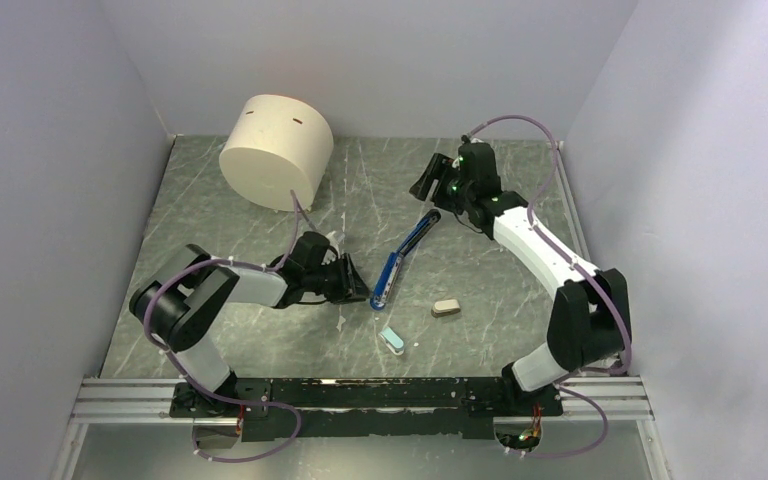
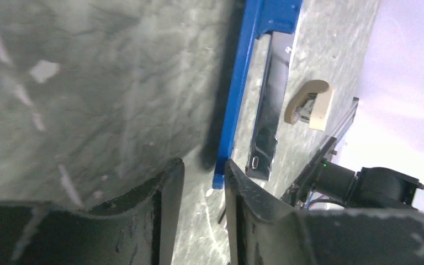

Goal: Load the staples into the stapler

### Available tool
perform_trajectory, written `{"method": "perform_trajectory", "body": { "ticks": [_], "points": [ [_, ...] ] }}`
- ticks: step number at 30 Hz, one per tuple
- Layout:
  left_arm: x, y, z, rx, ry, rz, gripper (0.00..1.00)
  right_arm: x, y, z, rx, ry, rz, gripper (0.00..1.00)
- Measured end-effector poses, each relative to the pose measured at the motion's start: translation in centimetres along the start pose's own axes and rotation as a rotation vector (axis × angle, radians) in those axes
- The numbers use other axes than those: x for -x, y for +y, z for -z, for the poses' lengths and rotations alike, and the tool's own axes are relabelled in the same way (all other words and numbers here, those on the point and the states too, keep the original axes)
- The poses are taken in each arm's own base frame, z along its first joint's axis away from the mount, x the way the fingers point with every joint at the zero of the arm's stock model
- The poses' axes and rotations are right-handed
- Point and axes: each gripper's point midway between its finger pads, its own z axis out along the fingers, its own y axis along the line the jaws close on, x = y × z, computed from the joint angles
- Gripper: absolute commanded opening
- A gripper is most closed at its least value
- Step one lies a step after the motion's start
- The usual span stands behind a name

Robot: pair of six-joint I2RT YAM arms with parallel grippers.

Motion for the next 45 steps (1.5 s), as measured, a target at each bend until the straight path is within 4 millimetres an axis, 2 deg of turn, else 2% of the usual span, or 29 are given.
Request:
{"method": "perform_trajectory", "body": {
  "ticks": [6, 13, 19, 23, 31, 38, 41, 45],
  "points": [
    [0.3, 1.1, 0.3, 0.027, -0.012, 0.005, 0.31, -0.1, -0.1, 1.2, -0.012, -0.011, 0.015, 0.70],
    [0.4, 1.2, 0.4, 0.026, -0.013, -0.018, 0.31, -3.0, -0.2, 1.1, -0.050, 0.042, 0.058, 0.70],
    [0.4, 1.1, 0.4, 0.022, -0.010, -0.031, 0.33, -4.9, 0.5, 1.6, -0.072, 0.065, 0.103, 0.70],
    [0.4, 1.1, 0.4, 0.021, -0.009, -0.039, 0.33, -6.8, 0.4, 1.8, -0.095, 0.089, 0.128, 0.70],
    [0.5, 1.1, 0.9, 0.042, -0.012, -0.052, 0.37, -12.6, 0.6, 1.6, -0.140, 0.175, 0.158, 0.70],
    [0.5, 2.1, 4.0, 0.134, -0.081, -0.069, 0.49, -17.0, 0.6, 0.2, -0.212, 0.226, 0.157, 0.71],
    [0.9, 0.9, 5.8, 0.115, -0.128, -0.100, 0.53, -18.4, 0.3, -0.3, -0.253, 0.233, 0.148, 0.70],
    [2.2, -1.7, 8.3, 0.060, -0.217, -0.161, 0.65, -19.9, -0.3, -1.0, -0.298, 0.238, 0.148, 0.68]
  ]
}}
